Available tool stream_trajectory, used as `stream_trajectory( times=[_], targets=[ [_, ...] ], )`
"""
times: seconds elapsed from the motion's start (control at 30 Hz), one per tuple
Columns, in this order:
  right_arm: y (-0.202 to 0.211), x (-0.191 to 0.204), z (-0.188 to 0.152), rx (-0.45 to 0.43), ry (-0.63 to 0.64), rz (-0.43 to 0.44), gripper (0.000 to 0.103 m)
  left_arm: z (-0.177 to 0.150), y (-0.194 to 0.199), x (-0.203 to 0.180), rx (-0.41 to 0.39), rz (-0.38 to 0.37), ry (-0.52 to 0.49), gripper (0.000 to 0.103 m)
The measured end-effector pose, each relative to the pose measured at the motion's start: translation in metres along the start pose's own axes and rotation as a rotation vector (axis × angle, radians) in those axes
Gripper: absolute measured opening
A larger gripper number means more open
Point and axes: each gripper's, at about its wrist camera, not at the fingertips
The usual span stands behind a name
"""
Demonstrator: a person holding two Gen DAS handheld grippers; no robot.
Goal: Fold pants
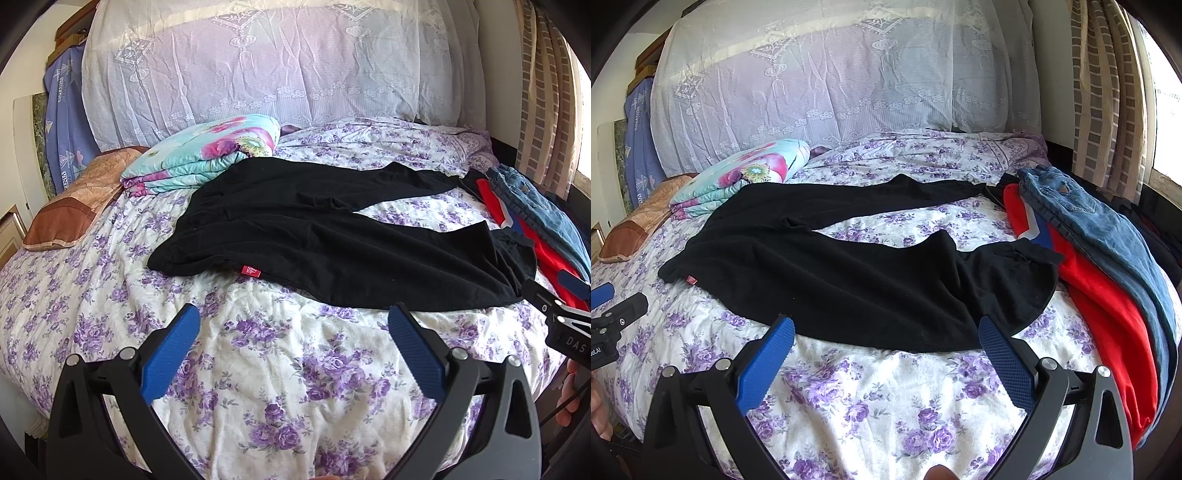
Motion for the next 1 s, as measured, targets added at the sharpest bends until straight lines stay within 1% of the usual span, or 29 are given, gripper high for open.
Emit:
stream_trajectory(
  times=[0.77,1.0],
  targets=[
    [-0.001,0.001,-0.001,0.005,0.005,0.001,0.1,0.001,-0.002,0.0,0.008,-0.007,0.012,0.099],
    [-0.008,0.002,-0.003,0.02,0.006,-0.012,0.1,-0.001,-0.014,0.003,0.029,-0.015,0.017,0.099]
  ],
)
Point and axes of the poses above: each gripper's, at about its wrist camera, not at the fingertips, and y roughly against the way its jaws point, x to its left, z to its top, and after that the axes turned 1 degree about y, right-handed
